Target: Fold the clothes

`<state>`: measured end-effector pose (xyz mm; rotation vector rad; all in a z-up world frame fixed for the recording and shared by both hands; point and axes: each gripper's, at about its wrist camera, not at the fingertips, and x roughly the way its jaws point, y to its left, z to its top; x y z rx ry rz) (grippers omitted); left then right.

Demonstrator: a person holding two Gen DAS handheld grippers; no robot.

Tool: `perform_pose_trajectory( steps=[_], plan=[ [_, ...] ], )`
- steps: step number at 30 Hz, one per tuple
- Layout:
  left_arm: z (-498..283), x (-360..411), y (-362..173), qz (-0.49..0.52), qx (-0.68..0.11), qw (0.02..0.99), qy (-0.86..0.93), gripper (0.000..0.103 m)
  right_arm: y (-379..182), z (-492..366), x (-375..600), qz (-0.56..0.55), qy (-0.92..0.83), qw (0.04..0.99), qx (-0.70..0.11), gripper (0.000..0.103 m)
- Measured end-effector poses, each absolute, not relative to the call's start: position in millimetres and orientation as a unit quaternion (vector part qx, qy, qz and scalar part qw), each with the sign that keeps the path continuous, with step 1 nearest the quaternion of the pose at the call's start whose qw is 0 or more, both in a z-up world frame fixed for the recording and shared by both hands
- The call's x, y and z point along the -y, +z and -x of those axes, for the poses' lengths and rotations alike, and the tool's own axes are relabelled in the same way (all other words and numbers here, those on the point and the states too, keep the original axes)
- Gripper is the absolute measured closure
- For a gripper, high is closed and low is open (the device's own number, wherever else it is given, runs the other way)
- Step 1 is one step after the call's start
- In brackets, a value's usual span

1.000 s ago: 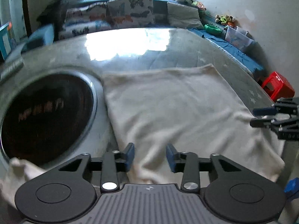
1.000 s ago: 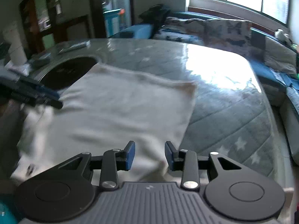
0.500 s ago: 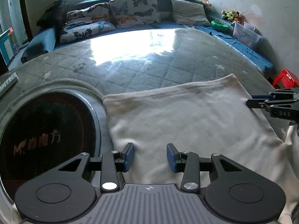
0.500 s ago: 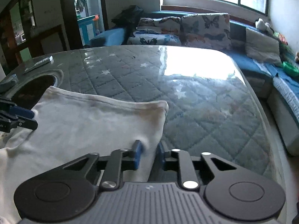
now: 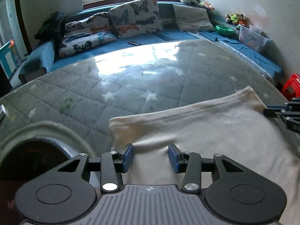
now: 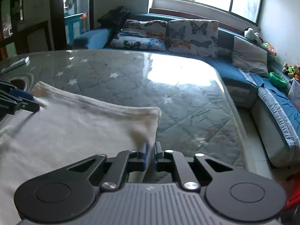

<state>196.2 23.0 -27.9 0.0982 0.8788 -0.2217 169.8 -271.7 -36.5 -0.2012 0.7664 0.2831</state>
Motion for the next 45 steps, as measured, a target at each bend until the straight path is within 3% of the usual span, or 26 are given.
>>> perform_pose_trajectory(
  steps=[9,12,16,38,41,43,44,45],
  plan=[
    [-134,-8,-9,-0.050,-0.419,0.894,-0.149,0.055,-7,-85,268,0.120,0.239,0.895,-0.358,0.089],
    [-99,3,-5,-0.053,-0.418,0.890,-0.176,0.052,-10,-41,260,0.137,0.277,0.881,-0.358,0.083],
    [-57,21,-7,-0.061,-0.420,0.881,-0.210,0.051,-22,1,256,0.148,0.288,0.870,-0.371,0.082],
    [15,96,-18,-0.100,-0.413,0.861,-0.280,0.044,-35,47,466,-0.068,-0.057,0.922,-0.376,0.066],
    [17,99,-19,-0.108,-0.414,0.860,-0.280,0.043,-43,45,483,-0.127,-0.047,0.917,-0.376,0.069],
    [16,100,-21,-0.111,-0.416,0.859,-0.279,0.043,-45,46,492,-0.140,-0.039,0.917,-0.370,0.083],
    [16,100,-21,-0.113,-0.417,0.858,-0.278,0.043,-44,48,492,-0.134,-0.042,0.920,-0.367,0.097],
    [16,100,-21,-0.114,-0.417,0.858,-0.277,0.042,-42,48,490,-0.121,-0.046,0.922,-0.364,0.097]
  ],
)
